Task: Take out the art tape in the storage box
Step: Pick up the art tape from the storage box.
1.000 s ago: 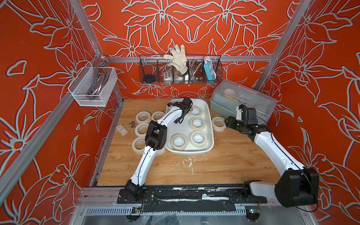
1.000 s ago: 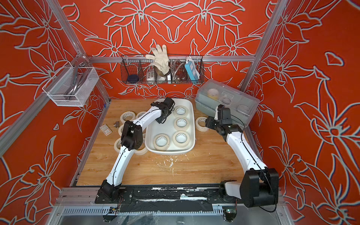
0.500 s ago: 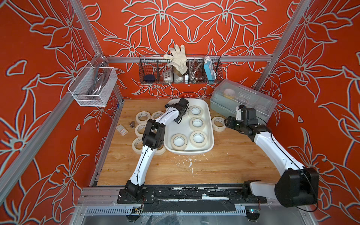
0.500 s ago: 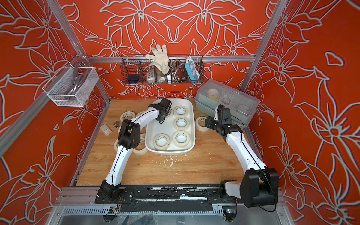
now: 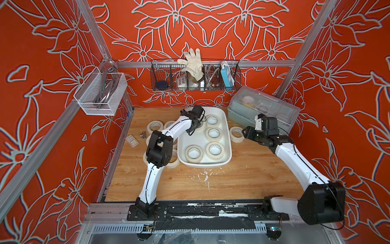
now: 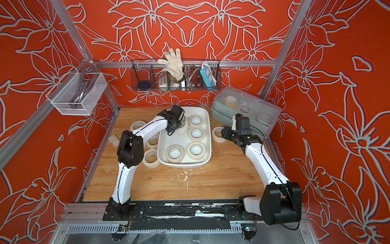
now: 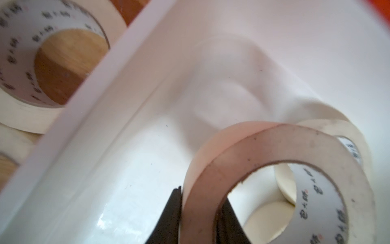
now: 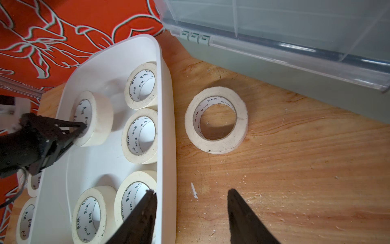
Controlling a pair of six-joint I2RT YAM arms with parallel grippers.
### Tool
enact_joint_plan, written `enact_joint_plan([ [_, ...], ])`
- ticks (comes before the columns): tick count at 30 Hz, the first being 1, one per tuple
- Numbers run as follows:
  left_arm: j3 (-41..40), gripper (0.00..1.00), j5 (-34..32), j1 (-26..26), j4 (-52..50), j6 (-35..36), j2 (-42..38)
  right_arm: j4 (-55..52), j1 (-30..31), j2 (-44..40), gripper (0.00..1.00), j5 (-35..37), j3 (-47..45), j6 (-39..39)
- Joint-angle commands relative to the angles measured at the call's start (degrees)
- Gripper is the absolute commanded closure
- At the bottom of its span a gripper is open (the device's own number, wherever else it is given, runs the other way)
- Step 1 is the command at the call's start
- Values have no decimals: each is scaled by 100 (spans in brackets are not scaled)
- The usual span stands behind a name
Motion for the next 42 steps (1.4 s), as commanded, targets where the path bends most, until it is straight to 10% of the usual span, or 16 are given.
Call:
enact_joint_plan([
  [1, 21, 82, 101, -155, -159, 1297, -781, -72, -35, -188, 44, -242, 87, 72],
  [13, -848, 98, 17, -982, -1305, 2797, -2248, -783, 308, -251, 45, -927, 538, 135],
  [42, -4371, 100, 458, -1860, -735, 2661, -5191, -1806, 4545, -160, 38, 884, 945, 949],
])
